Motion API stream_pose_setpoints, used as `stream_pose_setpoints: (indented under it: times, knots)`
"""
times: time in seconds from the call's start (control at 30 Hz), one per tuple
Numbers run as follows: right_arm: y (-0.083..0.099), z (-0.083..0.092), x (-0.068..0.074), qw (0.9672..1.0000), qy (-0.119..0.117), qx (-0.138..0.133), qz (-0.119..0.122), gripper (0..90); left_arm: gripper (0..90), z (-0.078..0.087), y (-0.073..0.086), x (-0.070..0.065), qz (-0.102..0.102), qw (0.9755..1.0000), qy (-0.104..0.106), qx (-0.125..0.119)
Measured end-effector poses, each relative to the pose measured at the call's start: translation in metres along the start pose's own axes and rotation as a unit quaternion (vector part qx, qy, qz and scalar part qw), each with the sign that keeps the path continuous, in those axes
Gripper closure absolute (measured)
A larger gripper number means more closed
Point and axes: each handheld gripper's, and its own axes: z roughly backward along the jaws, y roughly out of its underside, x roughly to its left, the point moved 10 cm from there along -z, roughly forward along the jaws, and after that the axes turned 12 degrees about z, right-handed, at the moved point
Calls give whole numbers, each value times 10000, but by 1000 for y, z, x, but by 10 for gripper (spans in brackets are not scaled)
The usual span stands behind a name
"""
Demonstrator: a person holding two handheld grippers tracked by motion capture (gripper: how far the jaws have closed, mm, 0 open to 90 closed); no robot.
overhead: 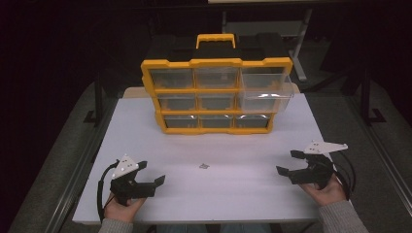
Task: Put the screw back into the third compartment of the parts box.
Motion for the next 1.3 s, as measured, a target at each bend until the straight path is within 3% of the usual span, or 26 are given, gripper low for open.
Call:
stream_pose_setpoints:
  times: [0.33,0.63,0.73,0.77,0.87,0.93,1.1,1.3]
  knots:
    - [-8,-4,7,9999,-104,28,50,139,144,1,1,0,12,10000,-9,-2]
    - [-23,-11,26,9989,-374,103,247,144,144,0,0,-2,-5,10000,-2,-25]
    - [-29,-17,32,9983,-499,161,258,149,144,0,1,-2,82,10000,5,-5]
    - [-33,-22,36,9977,-594,184,273,153,144,0,2,-1,-14,10000,4,61]
    - [-38,-28,39,9969,-660,233,349,150,144,0,1,-2,92,10000,12,2]
    - [-44,-37,45,9963,-720,272,383,160,144,2,1,-1,-42,10000,0,61]
    - [-54,-55,57,9934,-976,371,471,178,144,1,1,-1,-63,10000,2,48]
    - [-65,-73,69,9896,-1196,480,643,208,144,1,3,-2,11,10000,-7,88]
